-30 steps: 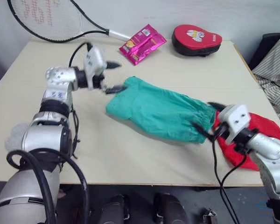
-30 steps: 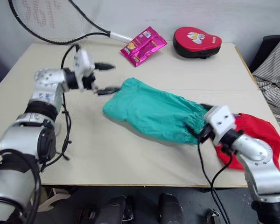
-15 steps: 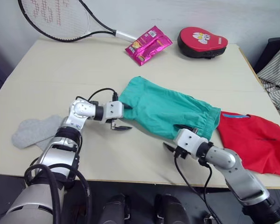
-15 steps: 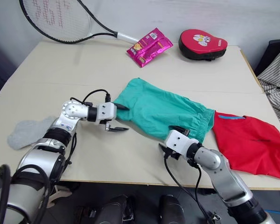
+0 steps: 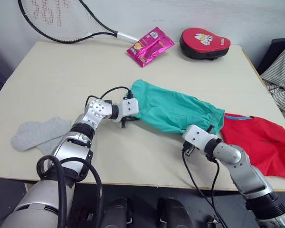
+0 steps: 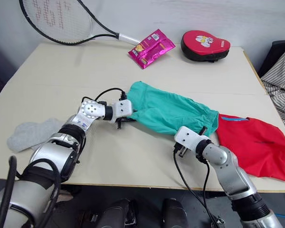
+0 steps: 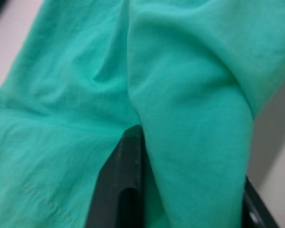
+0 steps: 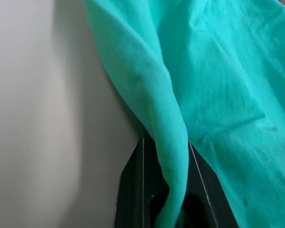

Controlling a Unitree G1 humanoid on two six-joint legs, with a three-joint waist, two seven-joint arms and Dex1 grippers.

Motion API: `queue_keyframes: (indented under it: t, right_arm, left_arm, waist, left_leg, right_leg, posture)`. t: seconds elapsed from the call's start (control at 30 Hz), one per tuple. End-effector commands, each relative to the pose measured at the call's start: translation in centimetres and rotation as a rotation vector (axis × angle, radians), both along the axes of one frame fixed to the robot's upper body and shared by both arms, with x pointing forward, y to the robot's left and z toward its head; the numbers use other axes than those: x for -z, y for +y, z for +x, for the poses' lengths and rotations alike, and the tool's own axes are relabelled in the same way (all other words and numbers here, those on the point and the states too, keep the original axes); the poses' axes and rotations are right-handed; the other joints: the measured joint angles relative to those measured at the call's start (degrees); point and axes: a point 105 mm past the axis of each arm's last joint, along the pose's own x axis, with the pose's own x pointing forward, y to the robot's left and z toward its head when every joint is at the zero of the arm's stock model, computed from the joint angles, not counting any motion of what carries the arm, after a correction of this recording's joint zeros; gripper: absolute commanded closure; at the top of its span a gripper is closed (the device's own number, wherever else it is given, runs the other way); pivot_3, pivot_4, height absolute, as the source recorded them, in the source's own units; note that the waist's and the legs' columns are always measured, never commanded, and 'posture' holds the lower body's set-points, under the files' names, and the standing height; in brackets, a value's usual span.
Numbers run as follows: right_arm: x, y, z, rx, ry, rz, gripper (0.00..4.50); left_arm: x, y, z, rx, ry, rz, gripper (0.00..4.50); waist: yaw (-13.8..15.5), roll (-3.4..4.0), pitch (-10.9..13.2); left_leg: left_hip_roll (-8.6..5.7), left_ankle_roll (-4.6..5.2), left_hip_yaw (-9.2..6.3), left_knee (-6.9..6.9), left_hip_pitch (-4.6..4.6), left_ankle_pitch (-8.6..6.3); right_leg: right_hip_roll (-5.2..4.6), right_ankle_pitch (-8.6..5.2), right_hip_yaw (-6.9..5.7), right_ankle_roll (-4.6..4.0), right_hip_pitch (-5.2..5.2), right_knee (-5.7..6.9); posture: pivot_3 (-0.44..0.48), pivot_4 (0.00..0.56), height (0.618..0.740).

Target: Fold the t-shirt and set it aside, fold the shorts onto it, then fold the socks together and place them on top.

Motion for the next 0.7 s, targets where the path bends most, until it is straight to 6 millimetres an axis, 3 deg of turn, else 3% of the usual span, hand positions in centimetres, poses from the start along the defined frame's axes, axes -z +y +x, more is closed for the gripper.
queue_keyframes:
  t: [0.03, 0.17, 0.37, 0.47, 0.6, 0.67, 0.7]
  right_arm:
    - [-1.4, -0.4, 0.2, -0.063, -0.057, 0.004, 4.50]
    - [-0.8, -0.4, 0.1, -0.168, -0.064, -0.031, 4.50]
    - [0.8, -0.1, -1.2, -0.356, -0.057, -0.038, 4.50]
    - [1.1, 0.1, -1.8, -0.395, -0.050, -0.016, 4.50]
    - [1.9, -0.3, -3.0, -0.354, -0.013, 0.031, 4.50]
    - [2.6, -0.2, -3.9, -0.335, 0.036, 0.081, 4.50]
    - [2.8, 0.2, -4.6, -0.345, 0.053, 0.089, 4.04]
  left_arm:
    - [-0.6, 1.7, -1.3, 0.066, 0.007, -0.040, 4.47]
    - [0.0, 4.8, -4.0, 0.047, 0.009, -0.053, 4.47]
    - [-0.4, 5.6, -9.7, -0.017, -0.063, -0.110, 4.47]
    - [-0.7, 5.7, -10.7, -0.114, -0.087, -0.167, 4.47]
    - [1.1, 6.5, -12.8, -0.183, -0.053, -0.124, 4.47]
    - [1.2, 7.2, -12.8, -0.229, -0.044, -0.142, 4.47]
    - [1.1, 7.5, -12.7, -0.252, -0.043, -0.159, 4.27]
  waist:
    - [-0.19, 0.00, 0.00]
    - [-1.50, 0.03, -0.01]
    - [-1.36, 0.06, 0.01]
    - [-0.88, 0.10, 0.03]
    - [-0.64, 0.12, 0.02]
    - [-0.51, 0.12, 0.02]
    - [-0.43, 0.12, 0.02]
  left_leg:
    - [0.02, -0.01, 0.00, 0.00, -0.01, 0.00]
    - [0.07, -0.07, 0.02, -0.06, 0.01, 0.01]
    - [0.12, -0.10, -0.05, -0.06, 0.18, 0.00]
    - [0.10, -0.12, -0.32, -0.02, 0.31, -0.03]
    - [0.05, -0.57, -0.35, -0.23, 0.88, -0.45]
    - [0.05, -0.65, -0.33, -0.47, 1.00, -0.48]
    - [0.05, -0.71, -0.32, -0.63, 1.03, -0.43]
  right_leg:
    - [0.04, 0.00, -0.02, 0.00, 0.00, -0.02]
    - [0.11, -0.01, -0.04, -0.01, 0.01, -0.02]
    - [0.08, -0.02, 0.31, -0.03, 0.24, -0.08]
    - [-0.04, -0.02, 0.29, -0.03, 0.59, -0.31]
    - [-0.17, -0.04, 0.32, -0.08, 1.06, -0.61]
    - [-0.17, -0.12, 0.32, -0.20, 1.08, -0.63]
    - [-0.16, -0.15, 0.32, -0.26, 1.04, -0.64]
  posture:
    - [0.000, 0.150, 0.740]
    - [0.000, 0.150, 0.740]
    - [0.000, 0.150, 0.740]
    - [0.000, 0.150, 0.740]
    - [0.000, 0.150, 0.740]
    - [0.000, 0.150, 0.740]
    - [0.000, 0.150, 0.740]
